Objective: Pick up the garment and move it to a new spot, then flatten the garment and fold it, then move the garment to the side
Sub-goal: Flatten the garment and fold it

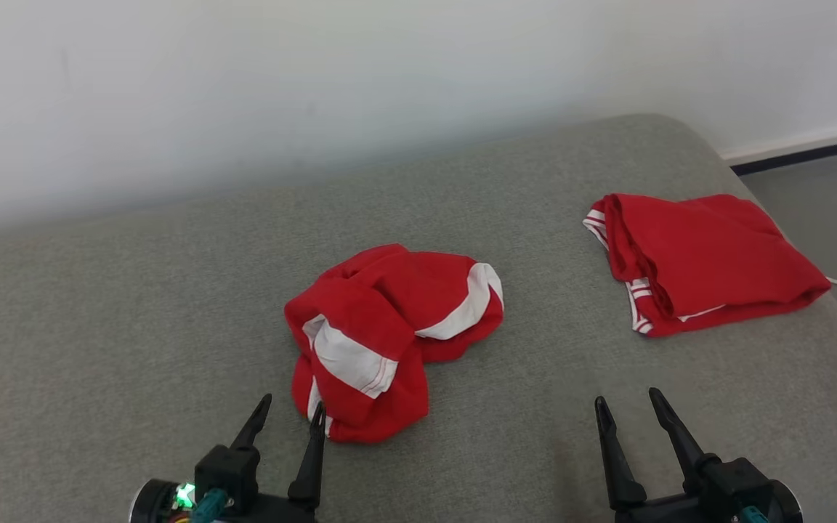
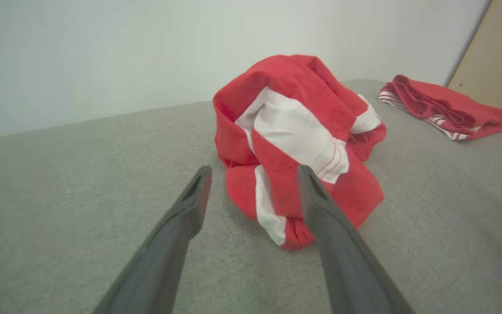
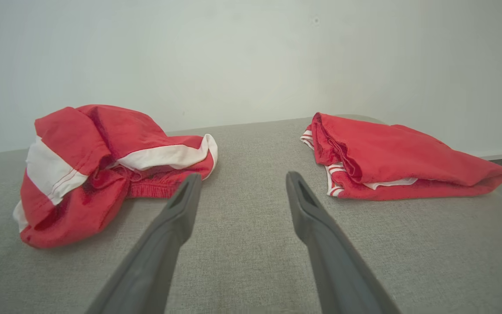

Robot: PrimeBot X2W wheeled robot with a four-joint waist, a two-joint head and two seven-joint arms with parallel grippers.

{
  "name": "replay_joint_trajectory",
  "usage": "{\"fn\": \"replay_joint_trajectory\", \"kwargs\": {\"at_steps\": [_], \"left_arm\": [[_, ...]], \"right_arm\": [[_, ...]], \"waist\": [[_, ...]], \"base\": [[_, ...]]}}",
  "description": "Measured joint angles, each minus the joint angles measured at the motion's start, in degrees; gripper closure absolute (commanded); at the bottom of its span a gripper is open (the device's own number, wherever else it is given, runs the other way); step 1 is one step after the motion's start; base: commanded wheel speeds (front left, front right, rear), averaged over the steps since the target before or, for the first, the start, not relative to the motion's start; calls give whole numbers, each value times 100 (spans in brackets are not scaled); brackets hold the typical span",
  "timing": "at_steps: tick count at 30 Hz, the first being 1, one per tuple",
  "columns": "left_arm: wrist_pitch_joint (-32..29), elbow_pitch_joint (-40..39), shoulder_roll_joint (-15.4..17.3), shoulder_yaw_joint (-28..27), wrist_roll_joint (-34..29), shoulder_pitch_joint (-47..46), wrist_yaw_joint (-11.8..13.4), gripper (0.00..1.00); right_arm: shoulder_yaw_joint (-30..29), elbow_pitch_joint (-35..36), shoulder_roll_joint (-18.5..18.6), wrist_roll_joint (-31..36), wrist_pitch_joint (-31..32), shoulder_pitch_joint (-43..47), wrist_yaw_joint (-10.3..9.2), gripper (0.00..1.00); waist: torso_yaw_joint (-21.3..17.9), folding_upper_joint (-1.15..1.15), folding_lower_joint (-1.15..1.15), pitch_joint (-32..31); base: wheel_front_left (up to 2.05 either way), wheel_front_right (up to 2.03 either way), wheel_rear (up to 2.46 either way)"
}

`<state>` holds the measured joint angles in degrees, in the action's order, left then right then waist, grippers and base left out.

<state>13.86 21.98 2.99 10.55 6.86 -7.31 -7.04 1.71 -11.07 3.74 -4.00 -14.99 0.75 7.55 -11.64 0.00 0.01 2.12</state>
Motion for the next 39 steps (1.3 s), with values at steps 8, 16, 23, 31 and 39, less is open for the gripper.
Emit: {"fn": "replay_joint_trajectory", "kwargs": {"at_steps": [8, 16, 23, 31, 39], "left_arm": [[-613, 1047, -5, -177, 364, -761, 337, 0], [-843, 1313, 40, -519, 672, -799, 612, 0], [-1016, 1081, 30, -445, 905, -561, 494, 0], [-1193, 1316, 1, -175, 1241, -946, 448, 0], [-1254, 1503, -9, 234, 2581, -1306, 293, 0]], "right_arm": [[0, 13, -3, 0, 0, -40, 0, 0], [-60, 34, -2, -11, 0, -43, 0, 0], [-33, 57, -21, -11, 0, -51, 0, 0], [36, 55, -41, -18, 0, -175, 0, 0], [-4, 48, -42, -18, 0, -173, 0, 0]], "waist": [[-542, 0, 0, 180], [-668, 0, 1, 321], [-549, 0, 0, 353], [-584, 0, 0, 429], [-722, 0, 0, 472]], "base": [[0, 0, 0], [0, 0, 0], [0, 0, 0], [0, 0, 0], [0, 0, 0]]}}
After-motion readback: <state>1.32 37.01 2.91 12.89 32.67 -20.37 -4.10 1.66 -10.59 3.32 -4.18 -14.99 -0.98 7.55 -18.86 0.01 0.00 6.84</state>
